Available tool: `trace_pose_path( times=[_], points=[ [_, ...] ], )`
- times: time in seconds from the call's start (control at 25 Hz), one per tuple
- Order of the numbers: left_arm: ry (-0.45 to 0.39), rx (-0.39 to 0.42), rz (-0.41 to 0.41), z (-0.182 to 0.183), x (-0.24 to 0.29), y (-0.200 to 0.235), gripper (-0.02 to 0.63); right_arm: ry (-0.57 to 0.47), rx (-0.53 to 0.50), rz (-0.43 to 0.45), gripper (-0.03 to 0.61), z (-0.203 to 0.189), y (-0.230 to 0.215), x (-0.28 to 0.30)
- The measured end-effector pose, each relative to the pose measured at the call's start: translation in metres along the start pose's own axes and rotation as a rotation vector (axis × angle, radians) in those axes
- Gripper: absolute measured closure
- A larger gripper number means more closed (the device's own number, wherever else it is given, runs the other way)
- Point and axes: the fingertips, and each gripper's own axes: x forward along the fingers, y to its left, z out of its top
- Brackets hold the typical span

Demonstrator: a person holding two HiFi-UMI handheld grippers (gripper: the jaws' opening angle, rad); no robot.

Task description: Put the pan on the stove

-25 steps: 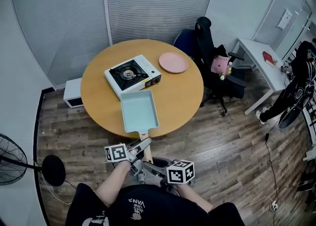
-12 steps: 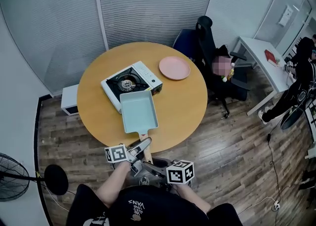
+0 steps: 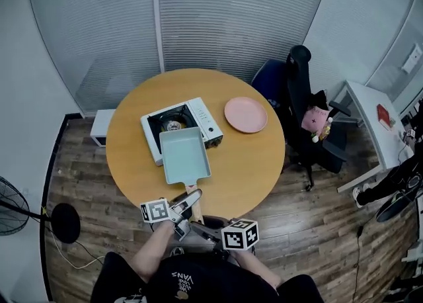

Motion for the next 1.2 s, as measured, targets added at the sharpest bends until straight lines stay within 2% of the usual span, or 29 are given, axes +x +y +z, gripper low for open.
trace_pose_path(
  times=[0.4, 0.76, 1.0, 1.2],
  points=[
    [-0.167, 0.028, 0.079, 0.013, 0.046, 0.005, 0.376, 0.117, -0.062, 0.128, 0.412, 0.031, -0.042, -0.031],
    [-0.196, 0.002, 0.114, 0.039, 0.053, 0.024, 0.373, 0.160, -0.052, 0.164, 0.411, 0.052, -0.059, -0.013],
    [-0.190, -0.026, 0.109, 0.062, 0.061, 0.046, 0.373, 0.192, -0.060, 0.139, 0.409, 0.067, -0.076, 0.010],
    [-0.183, -0.039, 0.093, 0.096, 0.064, 0.063, 0.373, 0.176, -0.065, 0.117, 0.410, 0.091, -0.087, 0.038]
  ],
)
